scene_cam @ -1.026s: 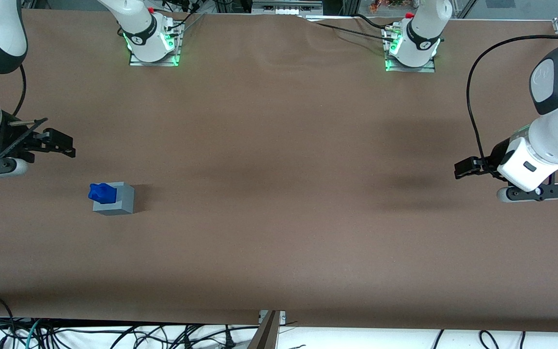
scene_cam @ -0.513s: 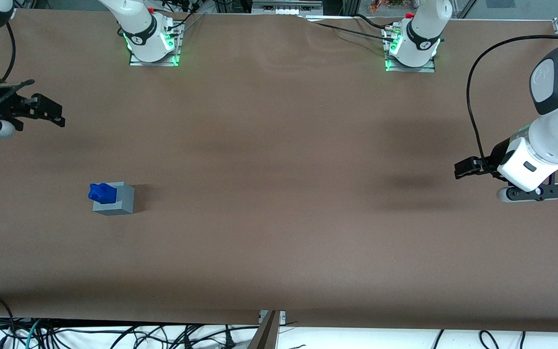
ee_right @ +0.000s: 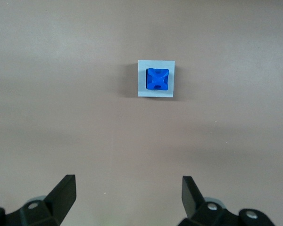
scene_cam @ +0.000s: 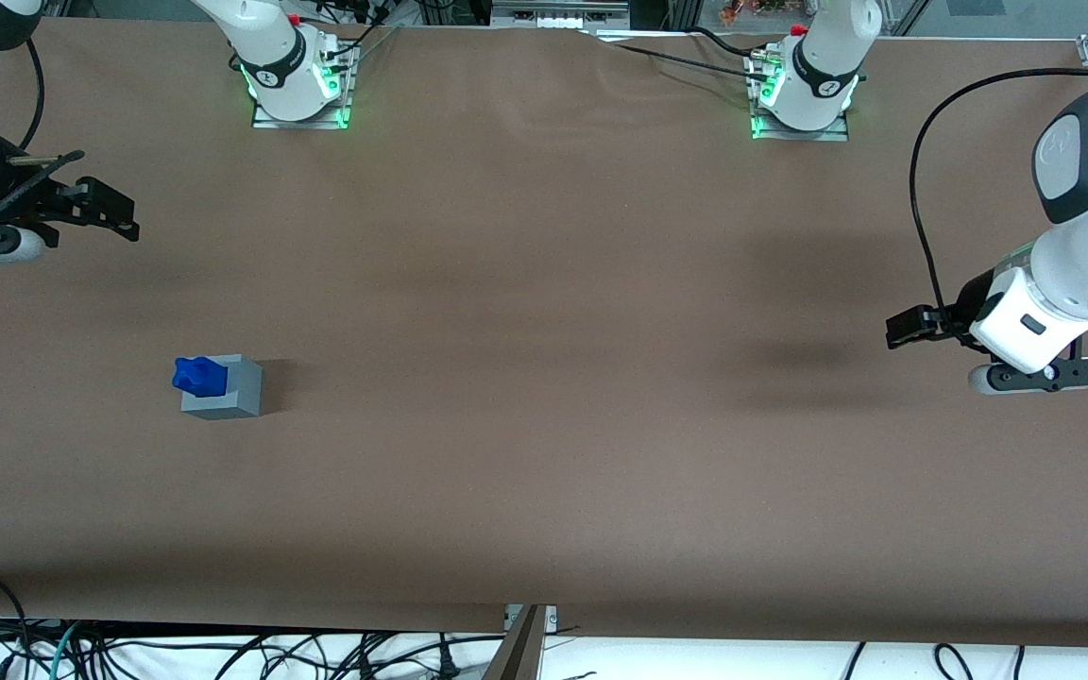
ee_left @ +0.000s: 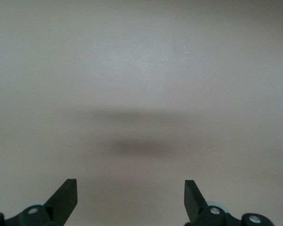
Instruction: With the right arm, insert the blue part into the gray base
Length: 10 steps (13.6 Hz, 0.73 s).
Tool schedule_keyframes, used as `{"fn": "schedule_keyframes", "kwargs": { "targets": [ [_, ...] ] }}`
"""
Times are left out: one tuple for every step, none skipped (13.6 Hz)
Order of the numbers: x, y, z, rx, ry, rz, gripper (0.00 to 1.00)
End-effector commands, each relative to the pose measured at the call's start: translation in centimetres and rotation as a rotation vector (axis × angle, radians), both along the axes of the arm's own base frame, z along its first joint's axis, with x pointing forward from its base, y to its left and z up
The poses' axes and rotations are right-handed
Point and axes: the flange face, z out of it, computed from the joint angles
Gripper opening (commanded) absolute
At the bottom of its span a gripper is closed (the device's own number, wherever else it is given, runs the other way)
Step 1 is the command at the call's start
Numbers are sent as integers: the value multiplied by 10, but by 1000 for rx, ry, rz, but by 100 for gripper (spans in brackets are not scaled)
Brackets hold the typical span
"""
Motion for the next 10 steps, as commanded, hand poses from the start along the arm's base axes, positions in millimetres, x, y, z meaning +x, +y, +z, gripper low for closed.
{"fn": "schedule_keyframes", "kwargs": {
  "targets": [
    [1, 1, 1, 3, -6, -1, 99],
    [4, 2, 0, 3, -1, 2, 99],
    [4, 2, -1, 3, 2, 2, 99],
    [5, 2, -1, 4, 0, -1, 99],
    [6, 2, -3, 6, -1, -2, 99],
    [6, 4, -1, 4, -6, 2, 99],
    [5, 5, -1, 4, 0, 3, 99],
    [5, 4, -1, 4, 2, 5, 99],
    [5, 3, -1, 3, -1, 3, 99],
    [6, 2, -2, 3, 0, 0, 99]
  ]
}}
